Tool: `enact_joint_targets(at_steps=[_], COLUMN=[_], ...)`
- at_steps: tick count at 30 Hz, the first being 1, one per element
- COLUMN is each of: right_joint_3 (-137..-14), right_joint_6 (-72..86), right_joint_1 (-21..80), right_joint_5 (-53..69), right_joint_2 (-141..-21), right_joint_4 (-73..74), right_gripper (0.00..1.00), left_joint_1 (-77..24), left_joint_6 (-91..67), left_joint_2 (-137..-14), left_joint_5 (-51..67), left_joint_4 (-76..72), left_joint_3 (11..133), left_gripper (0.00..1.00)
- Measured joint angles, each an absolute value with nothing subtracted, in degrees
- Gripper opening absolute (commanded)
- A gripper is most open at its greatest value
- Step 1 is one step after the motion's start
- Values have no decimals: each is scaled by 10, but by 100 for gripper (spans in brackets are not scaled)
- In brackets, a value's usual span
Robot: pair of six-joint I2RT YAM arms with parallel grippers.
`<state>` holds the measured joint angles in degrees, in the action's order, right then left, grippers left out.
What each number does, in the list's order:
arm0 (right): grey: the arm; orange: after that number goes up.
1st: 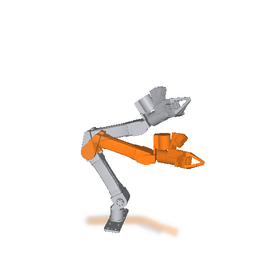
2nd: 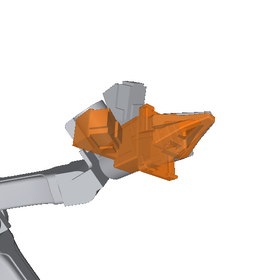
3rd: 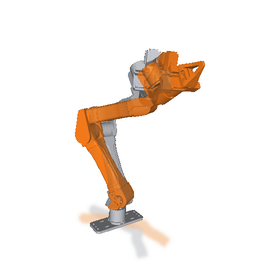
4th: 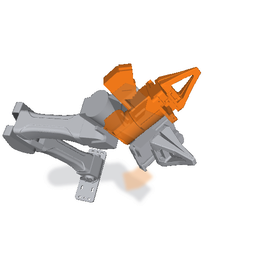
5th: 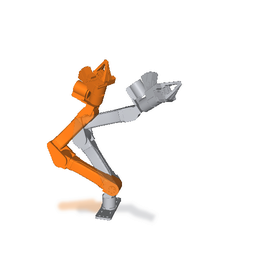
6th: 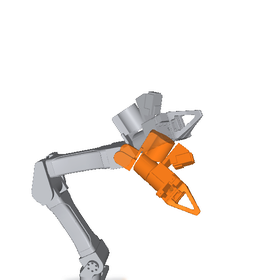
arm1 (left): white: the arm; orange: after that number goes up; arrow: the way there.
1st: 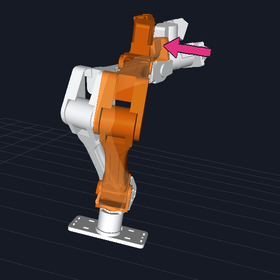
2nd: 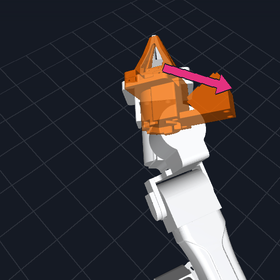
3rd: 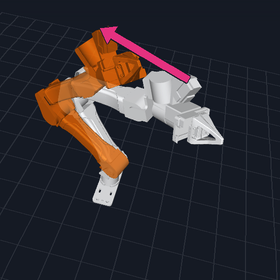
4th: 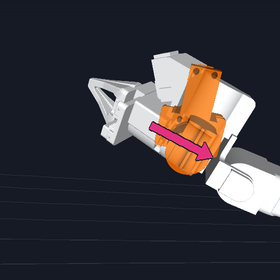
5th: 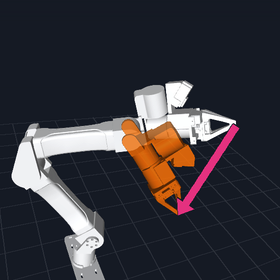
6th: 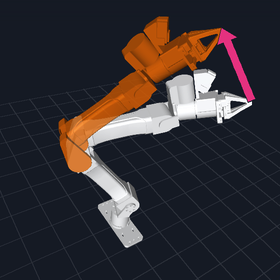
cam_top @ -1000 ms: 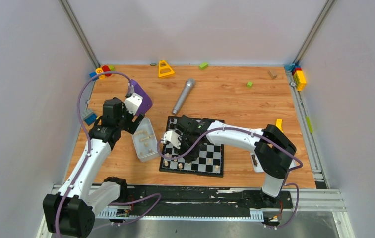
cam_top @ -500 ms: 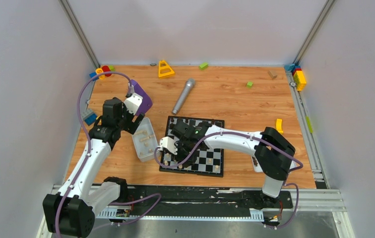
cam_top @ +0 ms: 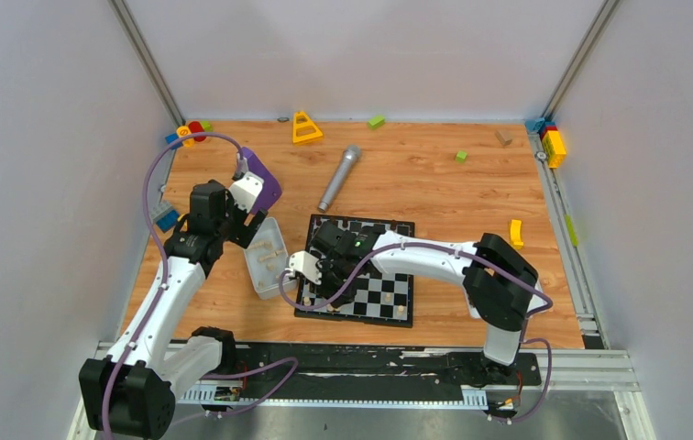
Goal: Set up the chess pieces on the board
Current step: Place the chess piece on the chessboard.
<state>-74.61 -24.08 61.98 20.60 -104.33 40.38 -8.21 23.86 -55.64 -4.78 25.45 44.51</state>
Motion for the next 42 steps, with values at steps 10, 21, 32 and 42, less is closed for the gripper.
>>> enact_joint_targets(at_steps=[10, 21, 32, 42], right_joint_3=[-773, -794, -795, -768], right_joint_6=[-239, -239, -243, -252], right_joint_1=[626, 629, 632, 633], right_joint_5=[205, 201, 190, 176], right_joint_2=[-1065, -1082, -1082, -1059], right_joint_4=[398, 396, 396, 401], right_gripper=[0, 0, 0, 0], left_joint_1=[-82, -82, -82, -82], left_joint_6=[239, 239, 239, 239], left_joint_2=[-556, -556, -556, -556], left_joint_5=[-48, -48, -48, -48], left_joint_4=[255, 255, 255, 255], left_joint_3=[445, 445, 445, 445], left_gripper=[100, 100, 100, 100])
